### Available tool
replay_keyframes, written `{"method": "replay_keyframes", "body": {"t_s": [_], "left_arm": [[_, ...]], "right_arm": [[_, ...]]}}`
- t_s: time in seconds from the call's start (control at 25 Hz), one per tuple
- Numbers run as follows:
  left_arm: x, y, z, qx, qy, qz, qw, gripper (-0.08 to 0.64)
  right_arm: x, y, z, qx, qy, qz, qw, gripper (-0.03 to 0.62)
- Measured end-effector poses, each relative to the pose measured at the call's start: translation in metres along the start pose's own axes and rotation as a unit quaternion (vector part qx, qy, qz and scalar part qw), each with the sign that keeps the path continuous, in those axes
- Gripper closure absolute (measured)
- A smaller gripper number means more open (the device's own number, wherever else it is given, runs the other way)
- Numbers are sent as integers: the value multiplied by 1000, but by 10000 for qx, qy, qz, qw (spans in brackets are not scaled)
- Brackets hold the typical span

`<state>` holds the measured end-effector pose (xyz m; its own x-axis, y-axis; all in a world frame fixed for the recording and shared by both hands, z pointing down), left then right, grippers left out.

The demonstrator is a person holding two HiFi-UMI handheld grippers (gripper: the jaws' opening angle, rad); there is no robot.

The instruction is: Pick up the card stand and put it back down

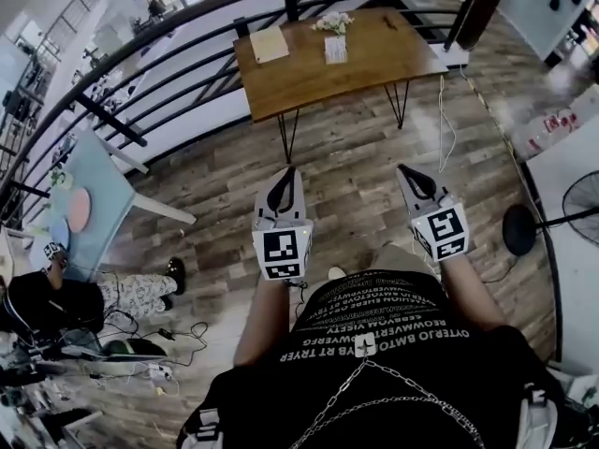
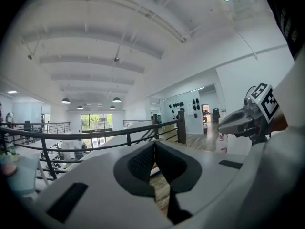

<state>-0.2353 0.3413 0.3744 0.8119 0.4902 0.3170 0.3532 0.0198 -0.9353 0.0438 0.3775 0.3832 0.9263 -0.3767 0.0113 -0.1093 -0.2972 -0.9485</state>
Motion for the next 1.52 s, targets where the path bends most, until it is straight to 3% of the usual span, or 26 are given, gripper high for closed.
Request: {"method": "replay_keyframes", "body": {"t_s": [0.44,0.76,0.96,1.52], "left_arm": [[24,-8,-18,-61,-292,-50,9995,532],[21,-13,-64,-226,-115,-100,9996,532],[14,-4,-96,-158,-45,-171,9997,532],[-3,0,-181,-576,56,-176,9982,532]], "right_arm": [[4,-5,3,-100,-185,287,9994,577],[49,-24,-29,-133,-251,-91,9996,577],[76,-21,-63,-112,-200,-319,9992,577],[137,4,-143,-228,266,-447,9984,578]]}}
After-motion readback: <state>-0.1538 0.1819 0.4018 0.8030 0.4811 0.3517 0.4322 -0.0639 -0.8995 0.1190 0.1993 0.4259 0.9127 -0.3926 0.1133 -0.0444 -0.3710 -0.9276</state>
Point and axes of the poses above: the fingertips, and each gripper's own axes: z backward along the fingers, x to its right, y out of its top, the point moved 9 cm from there along z, backward along the fingers, and after that the axes turned 14 degrees about -z, right-handed, at the moved point
